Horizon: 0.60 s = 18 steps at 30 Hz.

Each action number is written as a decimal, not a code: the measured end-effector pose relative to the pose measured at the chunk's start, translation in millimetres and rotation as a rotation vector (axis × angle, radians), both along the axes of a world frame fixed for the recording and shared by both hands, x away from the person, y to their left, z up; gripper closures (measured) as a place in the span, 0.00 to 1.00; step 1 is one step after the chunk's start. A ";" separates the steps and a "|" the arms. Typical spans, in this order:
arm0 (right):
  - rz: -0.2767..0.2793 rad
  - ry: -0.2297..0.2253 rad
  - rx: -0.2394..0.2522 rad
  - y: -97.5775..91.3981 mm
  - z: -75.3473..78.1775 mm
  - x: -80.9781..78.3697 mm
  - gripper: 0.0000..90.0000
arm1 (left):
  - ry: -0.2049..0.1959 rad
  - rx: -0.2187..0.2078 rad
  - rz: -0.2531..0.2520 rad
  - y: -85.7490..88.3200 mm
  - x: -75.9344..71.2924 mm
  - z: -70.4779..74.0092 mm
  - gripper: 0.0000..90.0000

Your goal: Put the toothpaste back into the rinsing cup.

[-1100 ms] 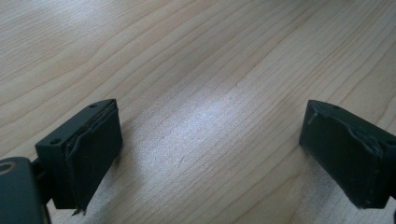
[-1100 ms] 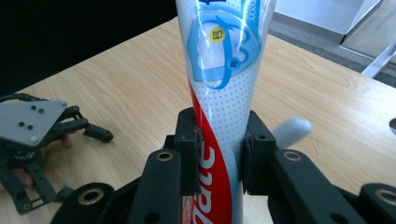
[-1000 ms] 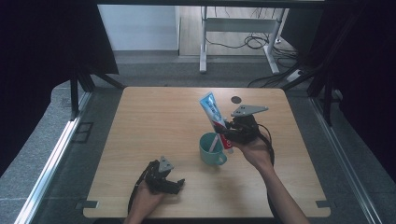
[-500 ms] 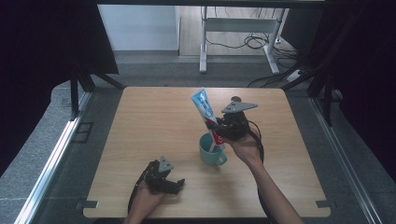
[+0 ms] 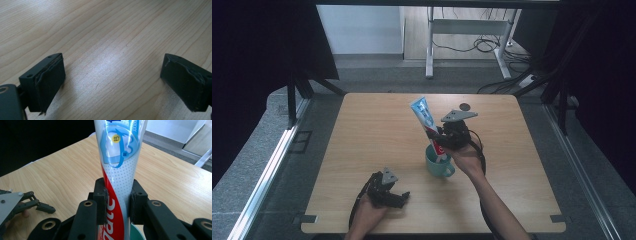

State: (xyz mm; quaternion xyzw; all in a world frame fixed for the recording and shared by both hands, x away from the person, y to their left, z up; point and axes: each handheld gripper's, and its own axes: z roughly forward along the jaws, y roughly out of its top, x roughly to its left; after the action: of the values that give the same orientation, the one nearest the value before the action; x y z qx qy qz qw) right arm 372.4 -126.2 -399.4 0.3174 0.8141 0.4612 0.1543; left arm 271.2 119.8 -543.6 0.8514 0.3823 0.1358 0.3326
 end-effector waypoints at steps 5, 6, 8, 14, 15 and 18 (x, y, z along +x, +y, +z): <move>0.001 0.000 -0.008 1.3 -5.4 0.3 0.80 | 0.000 0.000 0.000 0.0 0.0 0.0 0.06; 0.000 -0.002 -0.011 1.3 -6.5 0.3 0.80 | -0.001 -0.001 0.000 0.0 0.0 -0.1 0.06; -0.001 0.002 -0.009 0.7 -8.6 0.1 0.80 | -0.001 -0.002 0.000 0.0 0.0 -0.1 0.06; -0.001 0.012 -0.008 -0.7 -14.8 -1.0 0.80 | 0.000 0.000 0.000 0.0 0.0 0.0 0.06; 0.000 0.013 -0.008 -0.9 -15.9 -1.1 0.80 | 0.000 0.000 0.001 -0.1 -0.1 0.0 0.06; 0.000 0.017 -0.005 -1.6 -18.9 -1.8 0.80 | 0.000 0.000 0.000 0.0 0.0 0.0 0.06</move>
State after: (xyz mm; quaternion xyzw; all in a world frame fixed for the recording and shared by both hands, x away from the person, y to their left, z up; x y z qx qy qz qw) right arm 370.6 -127.9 -418.3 0.3210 0.8164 0.4565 0.1484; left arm 271.2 119.8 -543.6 0.8513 0.3823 0.1360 0.3326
